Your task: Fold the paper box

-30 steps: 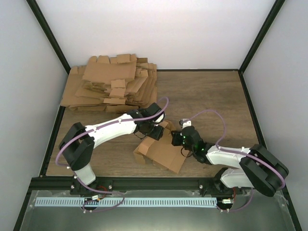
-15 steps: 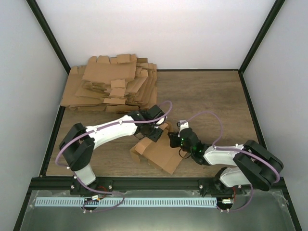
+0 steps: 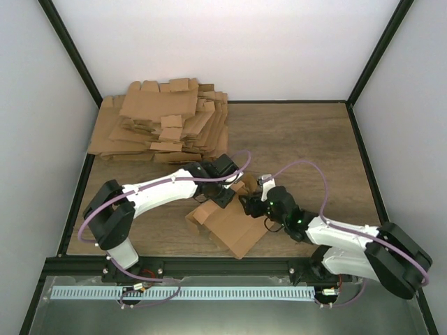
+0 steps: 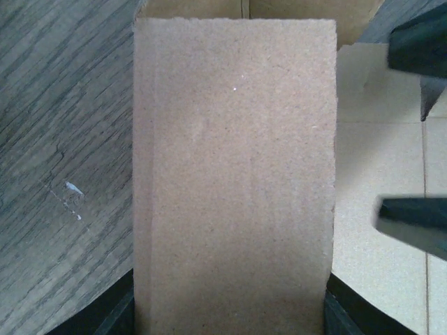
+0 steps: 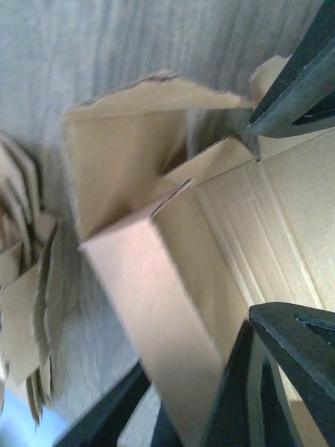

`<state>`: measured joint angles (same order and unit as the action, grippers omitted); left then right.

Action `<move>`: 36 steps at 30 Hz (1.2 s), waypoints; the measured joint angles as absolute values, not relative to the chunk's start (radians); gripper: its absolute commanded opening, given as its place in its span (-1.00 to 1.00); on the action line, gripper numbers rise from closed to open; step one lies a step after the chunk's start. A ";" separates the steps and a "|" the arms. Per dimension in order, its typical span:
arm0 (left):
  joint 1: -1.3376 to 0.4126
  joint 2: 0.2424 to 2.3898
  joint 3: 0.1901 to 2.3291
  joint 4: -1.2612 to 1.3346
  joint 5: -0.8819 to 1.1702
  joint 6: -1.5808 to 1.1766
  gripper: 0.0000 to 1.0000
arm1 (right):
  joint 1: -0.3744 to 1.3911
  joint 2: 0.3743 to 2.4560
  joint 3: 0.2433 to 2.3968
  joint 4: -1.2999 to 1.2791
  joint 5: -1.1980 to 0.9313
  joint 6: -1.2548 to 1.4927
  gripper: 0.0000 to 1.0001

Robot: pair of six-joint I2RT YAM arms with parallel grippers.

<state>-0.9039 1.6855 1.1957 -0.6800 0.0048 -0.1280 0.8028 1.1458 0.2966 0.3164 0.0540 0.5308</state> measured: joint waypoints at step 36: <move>-0.904 1.677 1.185 -0.675 0.052 -0.070 -0.01 | 0.345 1.135 0.192 0.511 -0.477 0.403 -0.04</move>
<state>-0.9039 1.6768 1.1854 -0.6746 0.0517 -0.0700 0.3450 1.1355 0.1921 0.5110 -0.4770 0.4026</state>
